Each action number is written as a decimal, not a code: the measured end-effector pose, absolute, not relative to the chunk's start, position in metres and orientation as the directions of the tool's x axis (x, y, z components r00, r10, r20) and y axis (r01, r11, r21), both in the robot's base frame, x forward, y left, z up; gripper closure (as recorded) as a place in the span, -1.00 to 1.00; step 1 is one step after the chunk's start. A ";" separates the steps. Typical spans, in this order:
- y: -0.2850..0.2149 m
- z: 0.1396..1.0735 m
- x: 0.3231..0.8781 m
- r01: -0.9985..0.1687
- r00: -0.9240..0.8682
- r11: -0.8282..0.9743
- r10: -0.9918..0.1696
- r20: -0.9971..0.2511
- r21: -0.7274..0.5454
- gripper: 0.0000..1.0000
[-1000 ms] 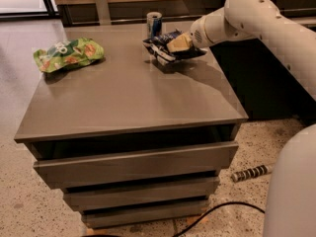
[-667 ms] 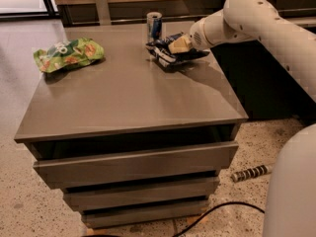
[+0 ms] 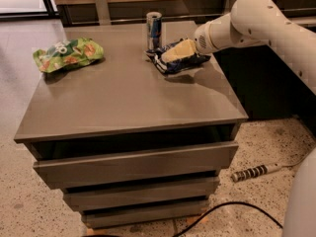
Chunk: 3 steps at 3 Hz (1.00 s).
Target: Move blue chip bag near redbull can
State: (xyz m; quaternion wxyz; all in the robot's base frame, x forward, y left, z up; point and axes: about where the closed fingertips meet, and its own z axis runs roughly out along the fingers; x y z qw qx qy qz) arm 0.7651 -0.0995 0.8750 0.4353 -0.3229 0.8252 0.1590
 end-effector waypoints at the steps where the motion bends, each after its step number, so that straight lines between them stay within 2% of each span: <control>1: -0.126 0.871 0.739 -0.639 -0.433 0.769 -0.363 -0.825 -0.003 -1.00; 2: -0.179 0.866 0.696 -0.545 -0.486 0.839 -0.309 -0.818 0.007 -1.00; 3: -0.171 0.862 0.699 -0.559 -0.485 0.829 -0.318 -0.814 0.009 -1.00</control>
Offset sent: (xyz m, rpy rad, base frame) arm -0.1114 -0.1299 -0.0148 0.0142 0.0395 -0.2710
